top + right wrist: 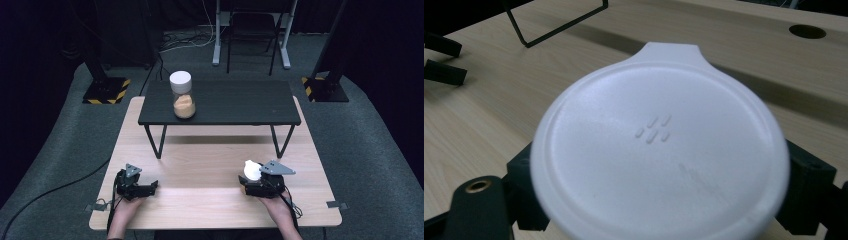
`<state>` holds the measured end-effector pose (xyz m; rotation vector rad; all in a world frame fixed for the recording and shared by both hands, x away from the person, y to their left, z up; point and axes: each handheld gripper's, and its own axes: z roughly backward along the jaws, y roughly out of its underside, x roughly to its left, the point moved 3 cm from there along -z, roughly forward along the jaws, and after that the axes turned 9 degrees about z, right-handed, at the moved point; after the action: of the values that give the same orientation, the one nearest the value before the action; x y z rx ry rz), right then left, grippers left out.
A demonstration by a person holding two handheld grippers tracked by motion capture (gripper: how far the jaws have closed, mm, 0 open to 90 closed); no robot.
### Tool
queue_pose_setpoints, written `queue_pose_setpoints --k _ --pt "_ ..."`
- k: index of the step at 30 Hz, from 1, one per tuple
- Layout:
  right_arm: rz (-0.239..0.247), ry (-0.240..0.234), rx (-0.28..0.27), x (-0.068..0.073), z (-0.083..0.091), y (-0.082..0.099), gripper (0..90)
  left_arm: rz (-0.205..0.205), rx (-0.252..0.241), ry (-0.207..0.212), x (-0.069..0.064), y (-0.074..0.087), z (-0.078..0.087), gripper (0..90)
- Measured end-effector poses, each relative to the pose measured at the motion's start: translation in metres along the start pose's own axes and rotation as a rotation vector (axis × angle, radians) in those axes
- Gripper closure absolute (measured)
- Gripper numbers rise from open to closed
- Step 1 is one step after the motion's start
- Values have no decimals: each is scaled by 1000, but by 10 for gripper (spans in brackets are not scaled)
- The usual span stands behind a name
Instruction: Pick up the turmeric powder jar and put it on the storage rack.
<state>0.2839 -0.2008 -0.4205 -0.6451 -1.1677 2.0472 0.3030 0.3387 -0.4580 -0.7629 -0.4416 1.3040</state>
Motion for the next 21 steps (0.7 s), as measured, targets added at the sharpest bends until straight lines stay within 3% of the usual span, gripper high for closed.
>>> queue_pose_setpoints --k 6,15,21 --pt "-16 -24 9 -4 -10 2 214 0 0 0 0 0 0 28" --pt "30 10 -3 6 -16 7 294 0 0 0 0 0 0 28" --pt "34 10 9 5 -15 5 297 0 0 0 0 0 0 28"
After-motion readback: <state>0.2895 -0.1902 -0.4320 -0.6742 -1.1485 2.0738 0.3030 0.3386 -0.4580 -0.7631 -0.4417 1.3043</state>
